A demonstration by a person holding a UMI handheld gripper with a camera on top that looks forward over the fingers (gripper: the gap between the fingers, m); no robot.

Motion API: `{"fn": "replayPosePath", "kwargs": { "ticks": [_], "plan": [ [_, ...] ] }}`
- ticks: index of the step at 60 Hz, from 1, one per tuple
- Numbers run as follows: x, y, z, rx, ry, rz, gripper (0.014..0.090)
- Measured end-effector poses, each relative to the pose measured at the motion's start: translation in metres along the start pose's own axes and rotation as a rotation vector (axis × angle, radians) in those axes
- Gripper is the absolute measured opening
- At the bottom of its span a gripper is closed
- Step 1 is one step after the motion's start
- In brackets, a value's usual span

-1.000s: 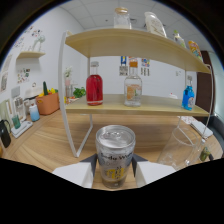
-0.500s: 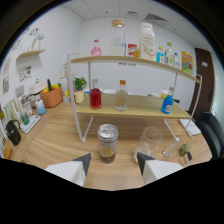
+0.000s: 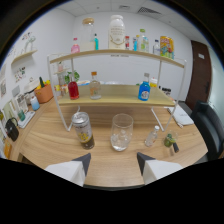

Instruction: Make me a cup of Mojito.

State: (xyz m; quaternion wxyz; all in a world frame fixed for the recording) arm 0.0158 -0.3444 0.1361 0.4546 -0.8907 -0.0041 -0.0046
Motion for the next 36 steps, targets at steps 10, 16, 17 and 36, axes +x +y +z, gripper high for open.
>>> {"fn": "replayPosePath", "kwargs": {
  "ticks": [10, 16, 17, 36],
  "plan": [
    [0.008, 0.001, 0.001, -0.008, -0.002, 0.008, 0.0856],
    [0.010, 0.001, 0.002, -0.010, -0.004, 0.009, 0.0854],
    [0.011, 0.001, 0.002, -0.010, -0.004, 0.007, 0.0854],
    [0.015, -0.002, 0.001, -0.012, 0.011, 0.022, 0.0857]
  ]
}}
